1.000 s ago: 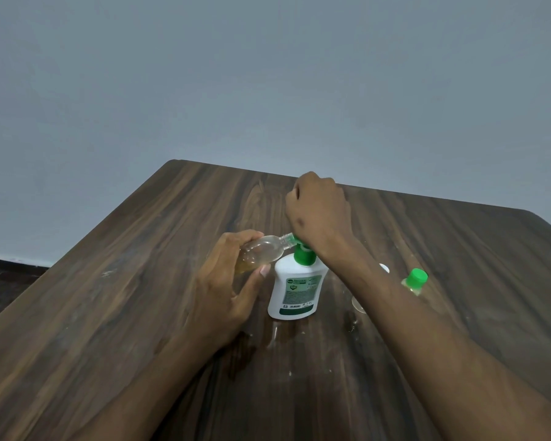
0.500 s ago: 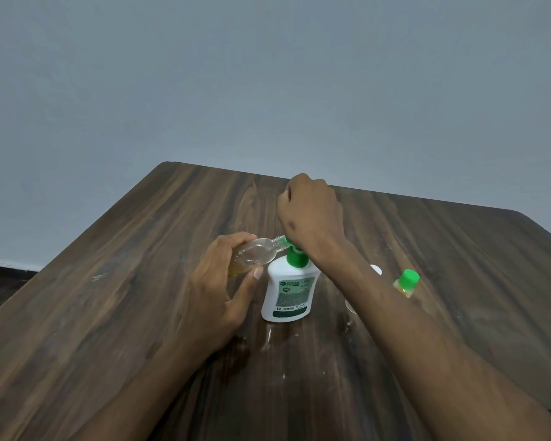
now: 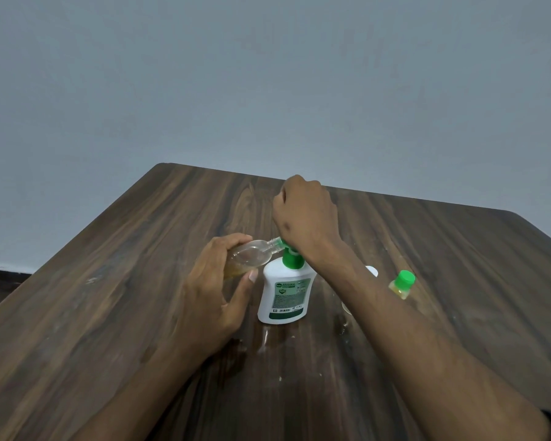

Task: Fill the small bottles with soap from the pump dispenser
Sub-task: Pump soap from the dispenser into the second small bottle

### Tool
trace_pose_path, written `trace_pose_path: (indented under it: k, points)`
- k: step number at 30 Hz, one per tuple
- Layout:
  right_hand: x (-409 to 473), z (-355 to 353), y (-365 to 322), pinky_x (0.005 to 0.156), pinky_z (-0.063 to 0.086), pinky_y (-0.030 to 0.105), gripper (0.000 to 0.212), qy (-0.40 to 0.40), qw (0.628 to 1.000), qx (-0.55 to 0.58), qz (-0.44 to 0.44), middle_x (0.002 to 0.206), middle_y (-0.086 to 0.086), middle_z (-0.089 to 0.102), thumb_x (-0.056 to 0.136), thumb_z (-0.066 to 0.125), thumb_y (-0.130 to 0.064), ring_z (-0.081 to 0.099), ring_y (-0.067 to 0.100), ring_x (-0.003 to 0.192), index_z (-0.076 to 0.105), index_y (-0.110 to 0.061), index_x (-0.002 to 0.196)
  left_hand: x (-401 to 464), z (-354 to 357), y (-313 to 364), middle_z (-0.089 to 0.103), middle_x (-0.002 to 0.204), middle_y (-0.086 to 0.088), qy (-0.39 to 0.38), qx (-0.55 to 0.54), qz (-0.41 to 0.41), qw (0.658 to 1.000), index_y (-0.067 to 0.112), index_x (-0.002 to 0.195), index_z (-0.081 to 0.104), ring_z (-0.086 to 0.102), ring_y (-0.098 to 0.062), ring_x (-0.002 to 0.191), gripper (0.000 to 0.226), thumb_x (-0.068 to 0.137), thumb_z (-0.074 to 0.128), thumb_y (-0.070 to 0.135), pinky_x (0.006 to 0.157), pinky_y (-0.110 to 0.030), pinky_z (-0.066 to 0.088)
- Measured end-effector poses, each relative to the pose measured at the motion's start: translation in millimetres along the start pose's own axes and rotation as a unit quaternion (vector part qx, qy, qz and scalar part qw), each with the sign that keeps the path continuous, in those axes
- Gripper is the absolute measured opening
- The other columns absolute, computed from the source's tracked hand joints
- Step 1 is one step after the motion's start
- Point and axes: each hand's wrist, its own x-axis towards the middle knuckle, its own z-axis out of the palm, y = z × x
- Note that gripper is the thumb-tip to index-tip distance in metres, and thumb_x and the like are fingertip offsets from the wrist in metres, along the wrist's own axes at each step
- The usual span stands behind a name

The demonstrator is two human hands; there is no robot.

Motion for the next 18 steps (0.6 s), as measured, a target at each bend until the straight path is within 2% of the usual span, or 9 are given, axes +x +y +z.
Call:
trace_pose_path:
  k: [3,7,15,18]
  points:
    - [1.2,-1.8,-1.2,0.062,0.036,0.034,0.021,-0.006,1.0,-0.008,-0.008,0.078,0.002,0.054,0.101,0.044,-0.021,0.054,0.026,0.07,0.055,-0.011,0.087,-0.1,0.9,0.1,0.063,0.124,0.007,-0.002,-0.002,0.0,1.0,0.011,0.131,0.059,0.062,-0.004,0.112,0.039,0.094,0.07,0.017,0.09,-0.017,0.05]
    - [1.1,-2.0,-0.4,0.057,0.031,0.033,0.022,0.002,1.0,-0.007,-0.008,0.071,-0.002,0.045,0.102,0.044,-0.02,0.045,0.021,0.062,0.05,-0.012,0.083,-0.3,0.5,-0.7,0.064,0.125,0.006,0.001,-0.006,-0.005,1.0,0.012,0.133,0.058,0.062,-0.005,0.113,0.04,0.095,0.069,0.02,0.092,-0.016,0.05]
    - [0.8,0.2,-0.3,0.058,0.038,0.033,0.024,0.005,1.0,-0.006,-0.002,0.075,0.003,0.056,0.101,0.043,-0.021,0.054,0.024,0.066,0.054,-0.013,0.082,-0.8,0.1,-2.2,0.063,0.126,0.008,-0.008,-0.005,-0.012,1.0,0.016,0.134,0.056,0.062,-0.004,0.114,0.041,0.096,0.069,0.022,0.091,-0.016,0.05]
    - [0.2,0.6,0.6,0.059,0.036,0.033,0.025,-0.004,1.0,-0.006,0.01,0.072,0.002,0.053,0.1,0.044,-0.021,0.052,0.024,0.064,0.051,-0.013,0.078,-1.6,0.8,-2.5,0.064,0.125,0.006,-0.012,-0.005,-0.013,1.0,0.015,0.133,0.057,0.062,-0.004,0.112,0.04,0.096,0.065,0.028,0.09,-0.016,0.05]
